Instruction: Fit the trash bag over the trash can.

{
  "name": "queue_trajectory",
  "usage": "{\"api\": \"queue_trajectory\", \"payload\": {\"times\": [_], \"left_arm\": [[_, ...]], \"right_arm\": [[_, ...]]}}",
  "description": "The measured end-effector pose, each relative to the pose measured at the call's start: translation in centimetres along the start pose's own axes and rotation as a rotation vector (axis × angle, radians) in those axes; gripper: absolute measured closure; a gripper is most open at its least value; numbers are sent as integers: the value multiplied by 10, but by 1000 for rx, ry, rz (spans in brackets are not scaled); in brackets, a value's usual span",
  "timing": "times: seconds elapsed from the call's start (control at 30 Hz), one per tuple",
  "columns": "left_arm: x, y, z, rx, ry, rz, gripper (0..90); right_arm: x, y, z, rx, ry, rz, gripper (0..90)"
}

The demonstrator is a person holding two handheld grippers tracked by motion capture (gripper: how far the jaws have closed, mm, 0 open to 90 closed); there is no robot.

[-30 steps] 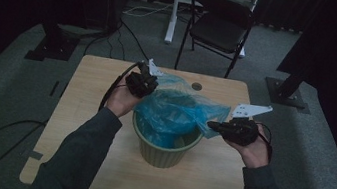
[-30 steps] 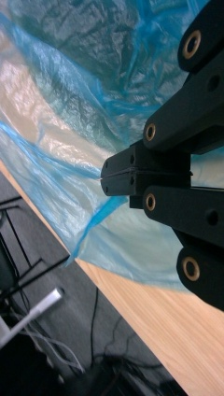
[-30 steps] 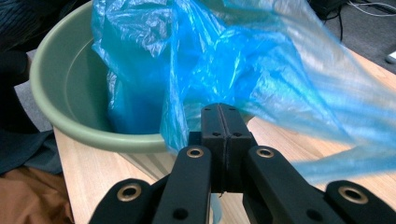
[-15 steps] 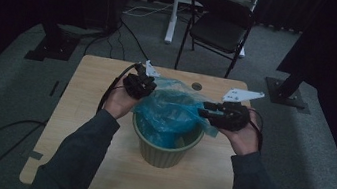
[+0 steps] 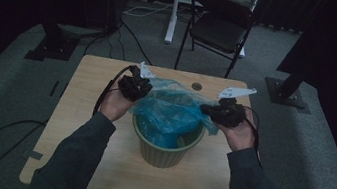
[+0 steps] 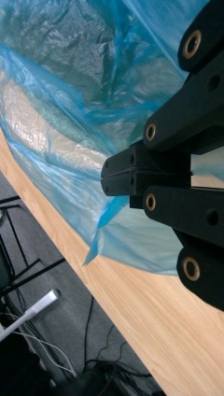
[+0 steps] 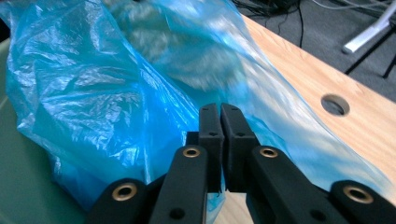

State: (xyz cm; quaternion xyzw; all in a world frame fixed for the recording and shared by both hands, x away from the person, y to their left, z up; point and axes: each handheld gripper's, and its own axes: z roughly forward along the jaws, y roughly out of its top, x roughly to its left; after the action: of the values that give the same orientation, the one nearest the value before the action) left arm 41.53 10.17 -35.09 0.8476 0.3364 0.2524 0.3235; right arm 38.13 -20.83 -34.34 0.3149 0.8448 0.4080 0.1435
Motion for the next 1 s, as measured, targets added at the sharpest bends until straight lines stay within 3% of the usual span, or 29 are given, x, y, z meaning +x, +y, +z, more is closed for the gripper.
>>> {"api": "queue_trajectory", "payload": {"times": [0.27,0.53,0.73,0.83,1.0], "left_arm": [[10,-18,-2,27,11,-33,898],[24,-43,-12,38,18,-83,897],[31,-60,-22,49,26,-111,897],[33,-67,-26,47,11,-124,897],[26,-76,-28,40,-30,-134,896]], "right_arm": [[-7,-24,-16,14,-4,57,895],[-9,-46,-28,24,40,94,894],[-6,-55,-33,22,109,99,894],[-4,-57,-34,31,161,91,894],[0,-56,-31,46,185,68,894]]}}
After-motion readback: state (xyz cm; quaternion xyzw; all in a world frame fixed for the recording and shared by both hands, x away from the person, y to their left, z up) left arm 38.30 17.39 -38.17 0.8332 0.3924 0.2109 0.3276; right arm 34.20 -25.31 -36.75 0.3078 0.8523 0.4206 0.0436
